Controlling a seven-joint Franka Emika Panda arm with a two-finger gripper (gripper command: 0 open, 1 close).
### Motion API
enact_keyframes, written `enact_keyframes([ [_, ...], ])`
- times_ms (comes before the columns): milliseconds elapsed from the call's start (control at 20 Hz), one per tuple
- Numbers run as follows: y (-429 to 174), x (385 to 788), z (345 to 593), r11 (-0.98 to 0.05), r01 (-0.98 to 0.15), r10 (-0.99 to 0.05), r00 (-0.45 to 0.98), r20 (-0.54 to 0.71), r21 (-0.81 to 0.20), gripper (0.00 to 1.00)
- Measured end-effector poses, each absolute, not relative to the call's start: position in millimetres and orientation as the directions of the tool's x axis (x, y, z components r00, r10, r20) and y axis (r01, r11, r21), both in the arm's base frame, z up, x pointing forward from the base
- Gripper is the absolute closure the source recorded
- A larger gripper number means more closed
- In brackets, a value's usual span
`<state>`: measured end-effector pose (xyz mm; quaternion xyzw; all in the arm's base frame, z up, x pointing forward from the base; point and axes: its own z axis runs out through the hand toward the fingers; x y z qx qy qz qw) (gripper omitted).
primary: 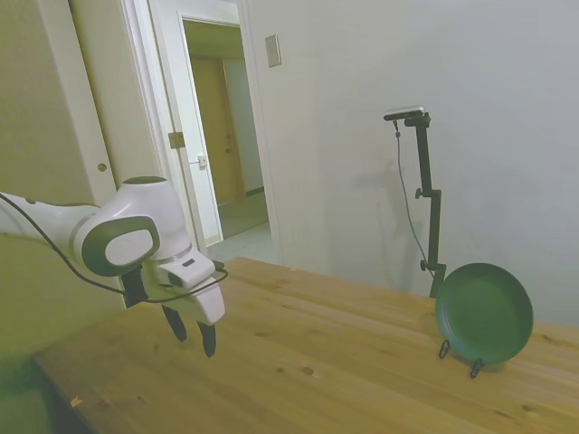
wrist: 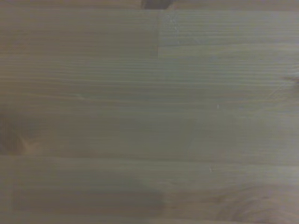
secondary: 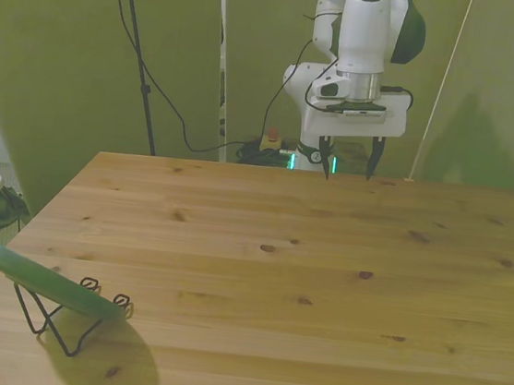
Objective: Unload the plate
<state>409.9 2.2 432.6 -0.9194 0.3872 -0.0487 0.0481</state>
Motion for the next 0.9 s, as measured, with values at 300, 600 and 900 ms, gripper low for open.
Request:
enact_keyframes([
  [300,-44,407,449,-0.622,-0.773,-0.783,0.613,0.104,-0.123,0.00],
  [600,-129,424,499,-0.517,-0.840,-0.853,0.487,0.190,-0.168,0.00],
  [900,-222,467,552,-0.409,-0.892,-0.901,0.361,0.243,-0.191,0.00],
])
